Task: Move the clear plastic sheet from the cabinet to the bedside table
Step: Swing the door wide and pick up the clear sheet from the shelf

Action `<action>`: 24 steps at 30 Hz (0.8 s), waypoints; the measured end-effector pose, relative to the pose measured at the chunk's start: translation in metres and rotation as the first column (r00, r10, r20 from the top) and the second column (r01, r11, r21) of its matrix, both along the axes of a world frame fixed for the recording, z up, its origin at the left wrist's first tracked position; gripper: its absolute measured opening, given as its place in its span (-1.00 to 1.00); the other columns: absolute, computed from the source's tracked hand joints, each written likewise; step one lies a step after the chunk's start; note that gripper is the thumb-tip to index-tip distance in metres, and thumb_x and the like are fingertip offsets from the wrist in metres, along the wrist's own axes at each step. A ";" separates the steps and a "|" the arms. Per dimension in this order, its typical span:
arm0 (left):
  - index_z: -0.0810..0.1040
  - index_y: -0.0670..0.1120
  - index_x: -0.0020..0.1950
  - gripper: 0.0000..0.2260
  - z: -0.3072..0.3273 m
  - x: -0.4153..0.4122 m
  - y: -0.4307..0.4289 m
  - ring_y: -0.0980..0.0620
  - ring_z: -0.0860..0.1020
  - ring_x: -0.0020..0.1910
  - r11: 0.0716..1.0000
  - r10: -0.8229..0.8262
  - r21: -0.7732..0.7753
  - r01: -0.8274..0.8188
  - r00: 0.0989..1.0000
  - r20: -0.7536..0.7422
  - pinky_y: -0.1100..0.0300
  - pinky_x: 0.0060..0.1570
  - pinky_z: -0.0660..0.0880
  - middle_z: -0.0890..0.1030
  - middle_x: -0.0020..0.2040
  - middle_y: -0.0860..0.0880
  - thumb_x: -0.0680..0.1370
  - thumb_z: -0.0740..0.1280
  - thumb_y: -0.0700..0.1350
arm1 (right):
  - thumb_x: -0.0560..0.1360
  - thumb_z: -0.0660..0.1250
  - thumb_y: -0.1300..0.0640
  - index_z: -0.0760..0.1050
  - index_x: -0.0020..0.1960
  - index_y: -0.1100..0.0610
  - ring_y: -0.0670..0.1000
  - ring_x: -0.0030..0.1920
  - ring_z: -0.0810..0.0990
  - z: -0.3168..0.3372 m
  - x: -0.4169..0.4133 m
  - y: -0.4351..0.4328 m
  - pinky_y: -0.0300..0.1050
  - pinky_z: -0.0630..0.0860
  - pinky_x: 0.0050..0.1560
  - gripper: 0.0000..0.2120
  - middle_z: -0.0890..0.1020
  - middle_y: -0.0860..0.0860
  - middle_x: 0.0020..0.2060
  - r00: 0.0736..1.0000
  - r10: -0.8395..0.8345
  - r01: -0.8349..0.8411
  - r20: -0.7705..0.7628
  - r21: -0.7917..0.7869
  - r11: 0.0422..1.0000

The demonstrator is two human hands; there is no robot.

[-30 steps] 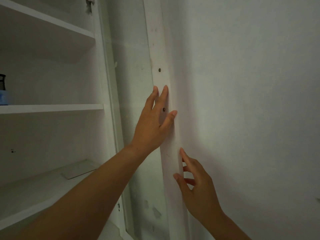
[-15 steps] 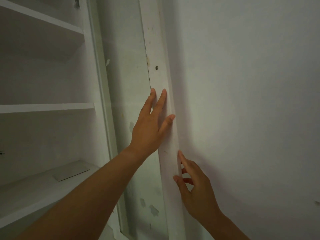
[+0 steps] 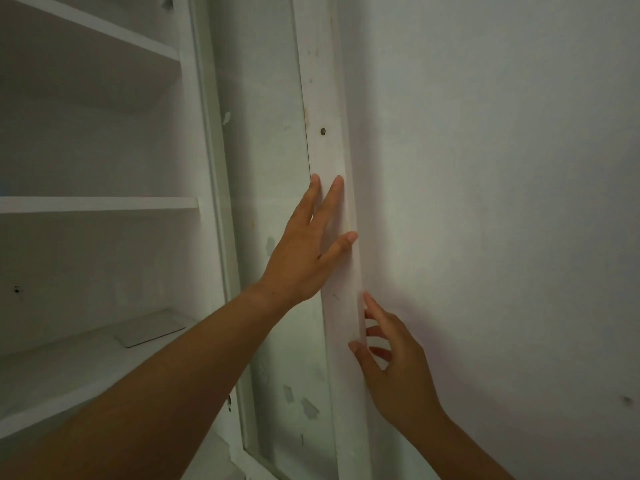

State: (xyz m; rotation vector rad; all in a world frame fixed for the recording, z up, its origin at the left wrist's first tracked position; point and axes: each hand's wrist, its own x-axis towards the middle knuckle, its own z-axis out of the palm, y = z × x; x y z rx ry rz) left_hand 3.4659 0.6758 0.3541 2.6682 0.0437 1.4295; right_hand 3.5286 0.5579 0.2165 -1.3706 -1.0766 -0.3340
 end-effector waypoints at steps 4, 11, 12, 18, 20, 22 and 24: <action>-0.21 0.30 0.38 -0.41 -0.007 -0.016 0.005 0.07 0.00 0.50 0.999 -0.031 -0.037 0.029 0.997 -0.070 0.03 0.39 0.10 -0.11 0.53 0.14 0.48 0.09 0.26 | 0.45 0.34 0.13 0.33 0.31 -0.07 -0.19 0.11 0.48 0.010 -0.008 -0.002 -0.25 0.51 0.12 -0.54 0.49 -0.09 0.17 0.995 -0.084 0.078 0.051 0.111 0.991; -0.20 0.34 0.36 -0.43 -0.041 -0.052 0.046 0.11 -0.04 0.50 0.993 0.033 -0.107 -0.053 0.982 -0.186 0.00 0.42 0.03 -0.07 0.53 0.15 0.47 0.07 0.28 | 0.44 0.32 0.08 0.40 0.23 -0.01 -0.19 0.11 0.48 0.023 -0.041 0.021 -0.36 0.50 0.05 -0.63 0.50 -0.09 0.15 0.986 -0.059 0.031 0.153 0.179 0.983; -0.19 0.34 0.37 -0.43 -0.046 -0.058 0.056 0.11 -0.03 0.50 0.991 0.040 -0.115 -0.063 0.980 -0.196 0.01 0.43 0.04 -0.05 0.53 0.15 0.47 0.06 0.28 | 0.43 0.31 0.10 0.41 0.23 -0.03 -0.19 0.11 0.48 0.022 -0.045 0.028 -0.37 0.49 0.04 -0.63 0.49 -0.11 0.15 0.983 -0.047 0.017 0.179 0.165 0.986; -0.02 0.24 0.46 -0.45 -0.067 -0.106 0.124 0.22 0.06 0.45 0.982 0.082 -0.146 -0.118 0.969 -0.231 0.16 0.43 0.08 0.11 0.52 0.11 0.52 0.11 0.22 | 0.45 0.35 0.15 0.39 0.25 -0.04 -0.17 0.12 0.47 0.015 -0.067 0.096 -0.30 0.49 0.08 -0.61 0.44 -0.19 0.15 0.983 0.061 -0.070 0.172 0.045 0.997; 0.00 0.23 0.46 -0.46 -0.071 -0.127 0.150 0.19 0.10 0.45 0.973 0.126 -0.157 -0.167 0.962 -0.243 0.11 0.44 0.13 0.14 0.51 0.11 0.53 0.12 0.20 | 0.46 0.34 0.12 0.38 0.25 -0.07 -0.19 0.14 0.45 0.013 -0.078 0.124 -0.32 0.47 0.11 -0.61 0.44 -0.20 0.15 0.980 0.103 -0.104 0.172 -0.003 0.995; 0.01 0.24 0.45 -0.48 -0.075 -0.147 0.175 0.18 0.14 0.44 0.960 0.174 -0.173 -0.222 0.951 -0.256 0.16 0.40 0.14 0.16 0.50 0.12 0.53 0.12 0.19 | 0.46 0.34 0.10 0.35 0.24 -0.14 -0.23 0.15 0.43 0.011 -0.089 0.154 -0.37 0.45 0.12 -0.61 0.43 -0.21 0.16 0.973 0.154 -0.149 0.171 -0.043 0.988; 0.03 0.26 0.44 -0.50 -0.080 -0.166 0.198 0.24 0.17 0.39 0.950 0.202 -0.184 -0.251 0.947 -0.251 0.29 0.32 0.13 0.19 0.48 0.14 0.54 0.14 0.16 | 0.46 0.34 0.11 0.32 0.22 -0.20 -0.27 0.14 0.41 0.009 -0.100 0.184 -0.41 0.43 0.10 -0.59 0.42 -0.21 0.16 0.964 0.206 -0.198 0.166 -0.060 0.978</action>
